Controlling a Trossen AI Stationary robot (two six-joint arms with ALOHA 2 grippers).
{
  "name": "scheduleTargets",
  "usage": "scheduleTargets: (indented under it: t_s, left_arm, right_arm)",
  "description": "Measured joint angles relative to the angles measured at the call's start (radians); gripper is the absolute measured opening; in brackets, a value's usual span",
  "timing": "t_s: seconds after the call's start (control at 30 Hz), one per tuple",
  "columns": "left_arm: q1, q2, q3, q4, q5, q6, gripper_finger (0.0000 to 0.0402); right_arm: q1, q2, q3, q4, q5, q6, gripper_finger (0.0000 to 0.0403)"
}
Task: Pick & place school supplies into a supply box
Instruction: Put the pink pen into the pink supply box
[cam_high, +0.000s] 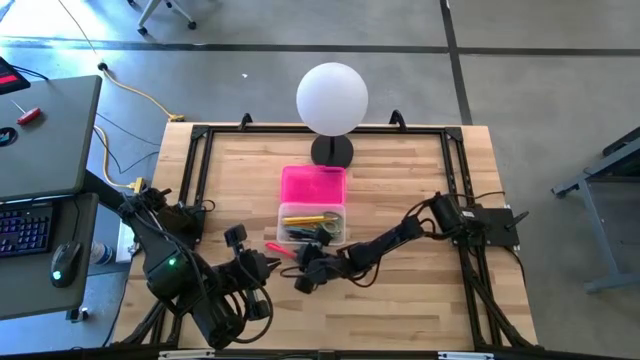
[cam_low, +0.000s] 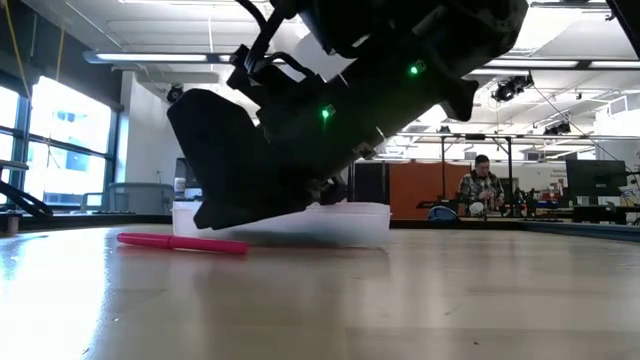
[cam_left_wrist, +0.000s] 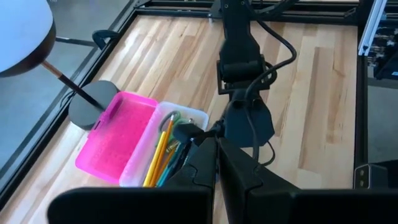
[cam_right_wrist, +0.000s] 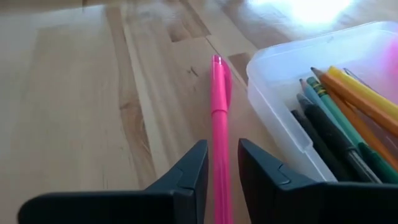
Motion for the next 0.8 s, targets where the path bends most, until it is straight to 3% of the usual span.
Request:
scheduleTargets:
  t_s: [0.4,0.57,0.8]
  left_arm:
    - [0.000,0.000,0.000,0.000,0.000,0.000,0.0051]
    - [0.000,0.000,0.000,-0.004,-0.001,0.000,0.0051]
    - [0.000,0.000,0.000,-0.003,-0.003,0.000,0.0051]
  right_arm:
    - [0.073,-0.079,-0.002,-0.121,-0.028,-0.039,0.0064]
    - [0.128,-0.078,-0.005,-0.196,0.051,-0.033,0.0064]
    - [0.142,-0.068,-0.005,-0.280,0.140,0.109,0.0065]
